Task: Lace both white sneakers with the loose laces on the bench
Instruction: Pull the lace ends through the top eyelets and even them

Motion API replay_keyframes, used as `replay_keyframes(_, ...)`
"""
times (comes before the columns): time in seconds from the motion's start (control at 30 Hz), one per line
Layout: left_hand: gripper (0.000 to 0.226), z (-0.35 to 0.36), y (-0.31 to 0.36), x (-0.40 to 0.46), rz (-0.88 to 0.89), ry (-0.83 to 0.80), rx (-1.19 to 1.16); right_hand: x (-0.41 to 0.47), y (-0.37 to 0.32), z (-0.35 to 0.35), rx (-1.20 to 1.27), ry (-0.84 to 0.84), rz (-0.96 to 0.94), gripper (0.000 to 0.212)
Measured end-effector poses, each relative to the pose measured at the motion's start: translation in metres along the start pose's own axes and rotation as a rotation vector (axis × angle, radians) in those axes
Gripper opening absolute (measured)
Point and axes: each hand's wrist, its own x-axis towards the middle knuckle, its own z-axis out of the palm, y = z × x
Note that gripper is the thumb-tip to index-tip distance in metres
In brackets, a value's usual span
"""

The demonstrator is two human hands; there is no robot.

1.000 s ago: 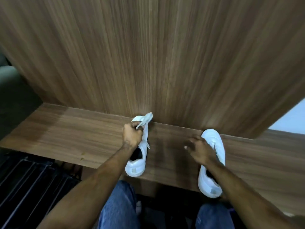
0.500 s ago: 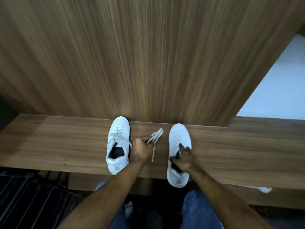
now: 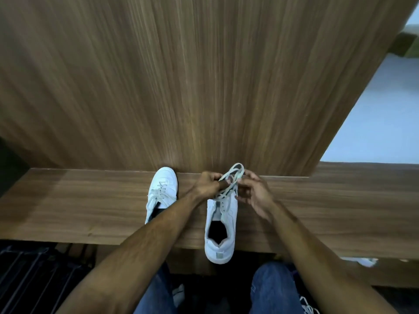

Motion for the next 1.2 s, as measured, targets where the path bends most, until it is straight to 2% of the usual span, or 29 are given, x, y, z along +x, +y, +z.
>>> replay_keyframes(0.07, 0.019, 0.001, 0.006, 0.004, 0.004, 0.000, 0.053, 0.003, -0.011, -0.006, -0.089, 0.132, -0.106, 0.025)
replay_keyframes(0.13, 0.022, -0.001, 0.011, 0.006, -0.006, 0.023, 0.048, 0.012, -0.014, -0.018, -0.244, 0.333, -0.204, 0.022)
replay_keyframes(0.23, 0.021, -0.008, 0.011, 0.010, 0.041, 0.103, 0.092, 0.020, -0.011, -0.046, -0.414, 0.565, -0.218, 0.015)
replay_keyframes(0.33, 0.017, -0.012, 0.010, 0.010, 0.051, 0.139, 0.072, 0.015, -0.001, -0.063, -0.638, 0.656, -0.207, 0.017)
replay_keyframes(0.43, 0.014, -0.010, 0.014, 0.008, 0.041, 0.044, 0.035, 0.011, 0.002, -0.061, -0.767, 0.575, -0.157, 0.036)
replay_keyframes(0.53, 0.009, -0.004, 0.020, 0.004, 0.097, 0.016, 0.113, 0.007, 0.002, -0.044, -0.841, 0.280, -0.242, 0.053)
replay_keyframes(0.6, 0.009, 0.001, 0.023, 0.003, 0.164, -0.003, 0.196, 0.004, -0.002, -0.028, -0.833, 0.090, -0.325, 0.041)
replay_keyframes(0.63, 0.010, 0.002, 0.025, 0.002, 0.188, -0.017, 0.229, 0.003, -0.004, -0.019, -0.843, 0.037, -0.360, 0.028)
replay_keyframes(0.67, 0.015, 0.001, 0.026, 0.001, 0.209, -0.032, 0.241, 0.002, -0.008, -0.014, -0.876, 0.023, -0.382, 0.013)
replay_keyframes(0.7, 0.019, 0.000, 0.027, 0.002, 0.221, -0.036, 0.236, 0.002, -0.013, -0.010, -0.905, 0.034, -0.401, 0.012)
replay_keyframes(0.77, 0.020, -0.007, 0.028, 0.001, 0.219, -0.034, 0.221, 0.005, -0.019, -0.012, -0.901, 0.122, -0.376, 0.025)
replay_keyframes(0.83, 0.016, -0.015, 0.031, -0.004, 0.199, -0.057, 0.208, 0.005, -0.024, -0.017, -0.754, 0.124, -0.318, 0.024)
replay_keyframes(0.9, 0.019, -0.018, 0.032, -0.006, 0.189, -0.098, 0.208, 0.000, -0.027, -0.016, -0.633, 0.009, -0.261, 0.014)
replay_keyframes(0.97, 0.025, -0.019, 0.031, -0.007, 0.203, -0.142, 0.200, -0.003, -0.026, -0.007, -0.603, -0.130, -0.256, 0.022)
replay_keyframes(1.03, 0.024, -0.013, 0.032, -0.007, 0.225, -0.178, 0.191, -0.005, -0.024, -0.002, -0.659, -0.174, -0.293, 0.006)
replay_keyframes(1.07, 0.021, -0.010, 0.031, -0.006, 0.232, -0.182, 0.183, -0.004, -0.022, -0.001, -0.700, -0.166, -0.317, 0.007)
replay_keyframes(1.13, 0.016, -0.010, 0.029, -0.007, 0.242, -0.156, 0.180, 0.002, -0.021, -0.005, -0.776, -0.077, -0.337, 0.023)
replay_keyframes(1.2, 0.016, -0.019, 0.026, -0.008, 0.251, -0.105, 0.219, 0.004, -0.025, -0.014, -0.766, 0.073, -0.346, 0.016)
